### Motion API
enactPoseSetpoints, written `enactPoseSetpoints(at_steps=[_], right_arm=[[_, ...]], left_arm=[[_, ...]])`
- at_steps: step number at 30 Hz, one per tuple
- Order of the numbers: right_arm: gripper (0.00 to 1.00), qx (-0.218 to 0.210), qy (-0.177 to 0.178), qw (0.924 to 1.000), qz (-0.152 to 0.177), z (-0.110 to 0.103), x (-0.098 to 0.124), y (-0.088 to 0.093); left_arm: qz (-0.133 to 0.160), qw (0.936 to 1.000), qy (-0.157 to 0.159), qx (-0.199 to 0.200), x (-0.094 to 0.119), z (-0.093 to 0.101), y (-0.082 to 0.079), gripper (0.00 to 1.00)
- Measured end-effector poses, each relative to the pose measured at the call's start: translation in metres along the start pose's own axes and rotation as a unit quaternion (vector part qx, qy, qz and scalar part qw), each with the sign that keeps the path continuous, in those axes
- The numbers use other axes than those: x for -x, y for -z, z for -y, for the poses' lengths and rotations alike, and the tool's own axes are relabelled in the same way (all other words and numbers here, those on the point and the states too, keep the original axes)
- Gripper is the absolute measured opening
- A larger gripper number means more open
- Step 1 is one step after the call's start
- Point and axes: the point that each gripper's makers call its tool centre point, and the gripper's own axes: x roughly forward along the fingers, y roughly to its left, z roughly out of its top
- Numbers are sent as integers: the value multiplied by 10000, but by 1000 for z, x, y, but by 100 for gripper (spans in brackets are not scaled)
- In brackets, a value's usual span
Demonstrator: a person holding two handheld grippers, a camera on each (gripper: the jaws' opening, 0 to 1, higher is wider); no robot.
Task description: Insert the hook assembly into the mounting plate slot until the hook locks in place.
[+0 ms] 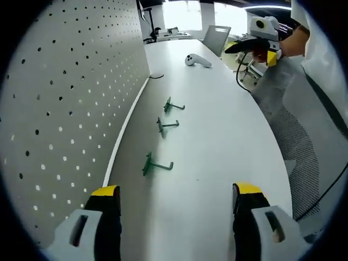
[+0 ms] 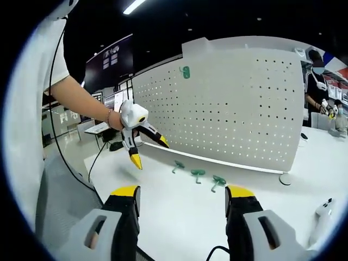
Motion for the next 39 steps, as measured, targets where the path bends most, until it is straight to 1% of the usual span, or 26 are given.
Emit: enactPoseSetpoints(at_steps=[3,7,11,16,20,22,29,31,37,39], right_arm=[[62,-14,-20,10000,3,-1,0,0],[62,25,-34,10000,-24,-2,-1,0],[62,38,-50,10000,-48,-2,-1,1],[62,-25,-41,10000,-35,-1,-1,1],[62,-22,-53,10000,-44,-2,-1,2],[62,-20,-49,10000,-47,-2,-1,2],[61,-104,-35,9999,-46,0,-1,2],[61,-113,-34,9999,-46,0,-1,2],[60,-92,-21,9999,-87,0,-1,4],[60,-82,-14,9999,-102,1,-1,4]], left_arm=[[-120,9998,18,-141,-4,-4,1,87],[-115,9998,95,-139,-9,-7,-2,87],[-278,9988,241,-329,-14,-8,0,87],[-348,9978,378,-429,-17,-10,-2,86],[-528,9957,534,-550,-22,-9,3,86],[-616,9945,558,-643,-25,-10,6,86],[-686,9929,672,-698,-34,-12,6,84],[-744,9917,720,-766,-36,-11,7,84],[-892,9894,818,-798,-44,-15,12,84],[-973,9877,886,-845,-47,-14,15,84]])
